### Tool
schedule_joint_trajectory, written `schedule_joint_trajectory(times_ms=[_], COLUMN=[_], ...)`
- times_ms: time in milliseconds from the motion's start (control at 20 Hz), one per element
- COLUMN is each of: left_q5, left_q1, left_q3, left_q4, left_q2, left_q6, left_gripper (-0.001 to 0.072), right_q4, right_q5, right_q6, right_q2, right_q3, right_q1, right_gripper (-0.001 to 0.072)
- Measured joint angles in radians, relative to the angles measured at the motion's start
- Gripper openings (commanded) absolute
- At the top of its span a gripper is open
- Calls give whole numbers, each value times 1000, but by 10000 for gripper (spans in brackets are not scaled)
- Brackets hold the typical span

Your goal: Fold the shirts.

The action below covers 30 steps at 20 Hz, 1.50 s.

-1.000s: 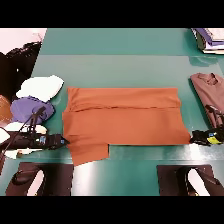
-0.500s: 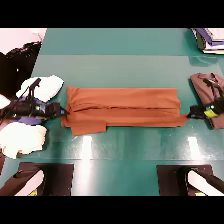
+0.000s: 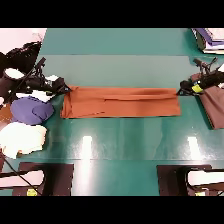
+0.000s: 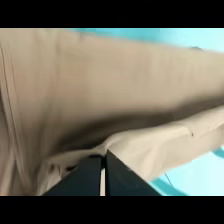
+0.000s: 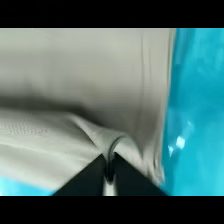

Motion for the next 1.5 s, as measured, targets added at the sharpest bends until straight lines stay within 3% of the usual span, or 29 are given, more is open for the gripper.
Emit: schedule_joint_trajectory(times_ms=[50, 150, 200, 250, 300, 350, 700, 1050, 1150, 1200, 1250, 1500], left_q5=[18, 44, 44, 41, 23, 0, -102, -19, 17, 37, 57, 121], left_q1=[0, 1, 1, 0, 0, 1, -67, -254, -304, -330, -355, -478], left_q3=[19, 51, 67, 85, 102, 115, 149, 152, 152, 153, 154, 230], left_q4=[-4, -23, -31, -39, -44, -47, -74, -71, -70, -69, -69, -63], left_q2=[-17, -37, -42, -45, -47, -47, -48, -48, -48, -51, -54, -134], left_q6=[3, 3, 3, 3, 5, 6, 33, 40, 40, 40, 40, 39], left_gripper=[534, 571, 453, 246, 100, 27, 27, 27, 27, 26, 26, 26], right_q4=[53, 166, 215, 254, 277, 289, 274, 292, 307, 321, 331, 355], right_q5=[-11, -36, -39, -37, -19, 6, 134, 79, 69, 60, 51, 92], right_q6=[0, 2, 2, -7, -19, -30, -152, -282, -304, -314, -323, -368], right_q2=[-35, -91, -109, -124, -134, -140, -134, -136, -147, -155, -161, -156], right_q3=[39, 105, 129, 149, 162, 167, 11, -153, -165, -169, -175, -144], right_q1=[-6, -29, -42, -56, -72, -89, -225, -237, -213, -198, -185, -142], right_gripper=[515, 526, 525, 525, 525, 525, 526, 515, 409, 263, 43, 16])
